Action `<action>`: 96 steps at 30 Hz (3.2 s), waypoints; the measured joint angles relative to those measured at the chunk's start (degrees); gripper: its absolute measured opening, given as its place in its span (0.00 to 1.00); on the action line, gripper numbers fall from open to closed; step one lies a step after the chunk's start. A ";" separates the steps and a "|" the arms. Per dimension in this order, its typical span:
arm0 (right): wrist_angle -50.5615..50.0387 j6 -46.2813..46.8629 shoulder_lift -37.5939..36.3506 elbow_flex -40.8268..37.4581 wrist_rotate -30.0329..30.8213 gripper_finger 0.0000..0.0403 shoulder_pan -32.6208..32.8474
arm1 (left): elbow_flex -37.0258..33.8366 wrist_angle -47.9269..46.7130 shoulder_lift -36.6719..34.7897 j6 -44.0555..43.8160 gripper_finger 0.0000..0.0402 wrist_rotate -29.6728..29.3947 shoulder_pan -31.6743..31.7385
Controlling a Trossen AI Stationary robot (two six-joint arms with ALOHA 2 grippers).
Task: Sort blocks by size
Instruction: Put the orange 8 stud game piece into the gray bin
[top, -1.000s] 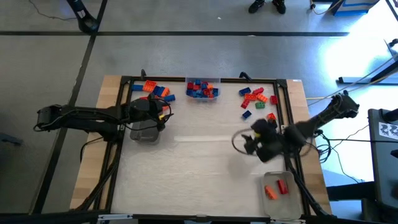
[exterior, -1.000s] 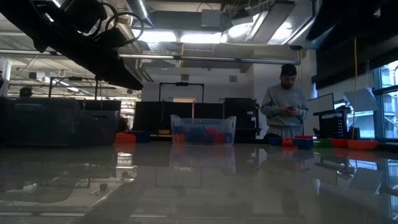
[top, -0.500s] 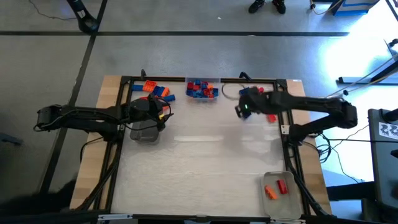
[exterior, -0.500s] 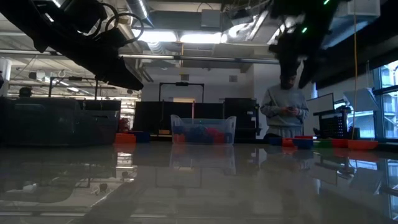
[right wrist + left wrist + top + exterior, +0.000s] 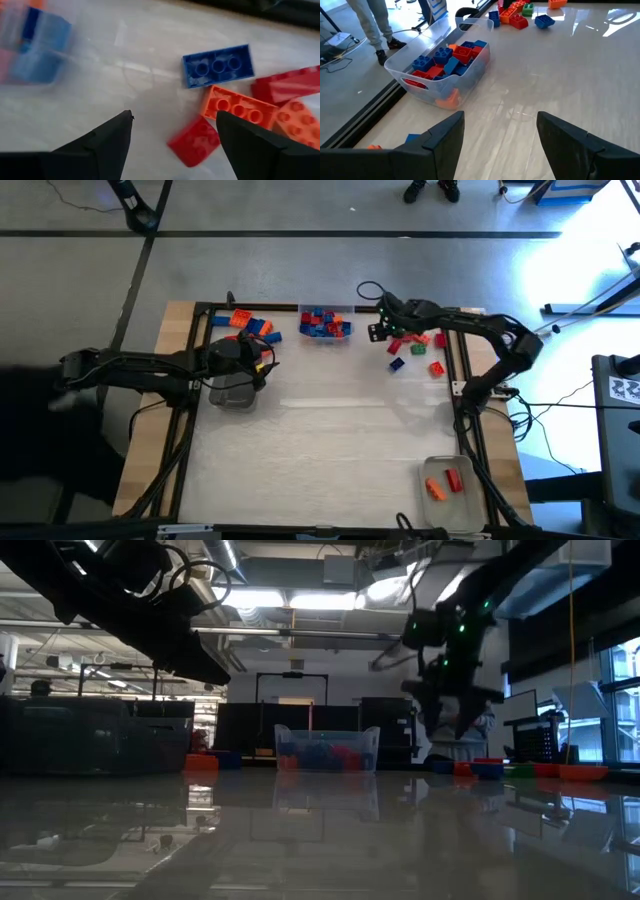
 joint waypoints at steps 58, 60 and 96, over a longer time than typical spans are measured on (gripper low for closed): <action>-10.81 -56.89 13.58 13.25 -5.97 0.71 12.00 | 0.00 -0.57 -0.07 -0.76 0.59 0.02 -0.70; -10.63 -57.09 15.13 12.80 -6.21 0.71 12.00 | 0.00 -0.57 -0.07 -0.76 0.59 0.02 -0.70; -18.62 -45.05 6.40 12.81 -9.54 0.01 21.48 | 0.00 -1.46 0.02 -0.31 0.59 0.02 -0.70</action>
